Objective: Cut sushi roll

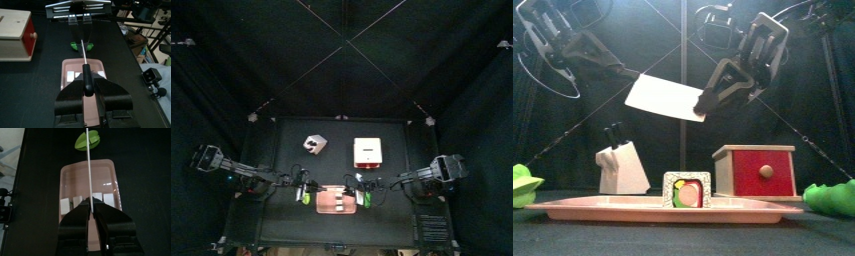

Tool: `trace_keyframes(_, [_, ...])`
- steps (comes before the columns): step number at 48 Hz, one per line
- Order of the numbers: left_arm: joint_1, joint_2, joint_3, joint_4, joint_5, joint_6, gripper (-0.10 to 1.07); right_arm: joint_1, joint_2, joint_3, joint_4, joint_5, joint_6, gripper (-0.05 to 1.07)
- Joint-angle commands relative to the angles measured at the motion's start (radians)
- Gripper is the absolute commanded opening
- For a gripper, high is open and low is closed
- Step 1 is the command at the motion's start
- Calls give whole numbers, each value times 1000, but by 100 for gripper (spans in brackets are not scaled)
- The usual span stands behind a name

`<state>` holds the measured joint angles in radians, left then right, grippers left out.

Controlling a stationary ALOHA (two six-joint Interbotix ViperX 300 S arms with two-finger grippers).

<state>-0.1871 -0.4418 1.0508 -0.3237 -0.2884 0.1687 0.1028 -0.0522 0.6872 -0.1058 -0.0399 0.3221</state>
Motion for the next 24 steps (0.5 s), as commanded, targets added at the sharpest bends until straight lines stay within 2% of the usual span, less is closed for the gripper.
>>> trace_keyframes(1, [3,0,-20,5,-3,2,39,-3,-17,-23,6,-12,0,59])
trace_keyframes(10, [5,-3,-15,5,-3,2,39,0,-31,-14,2,-12,-2,75])
trace_keyframes(24, [8,-15,8,5,28,2,39,-3,-49,-2,15,-25,0,75])
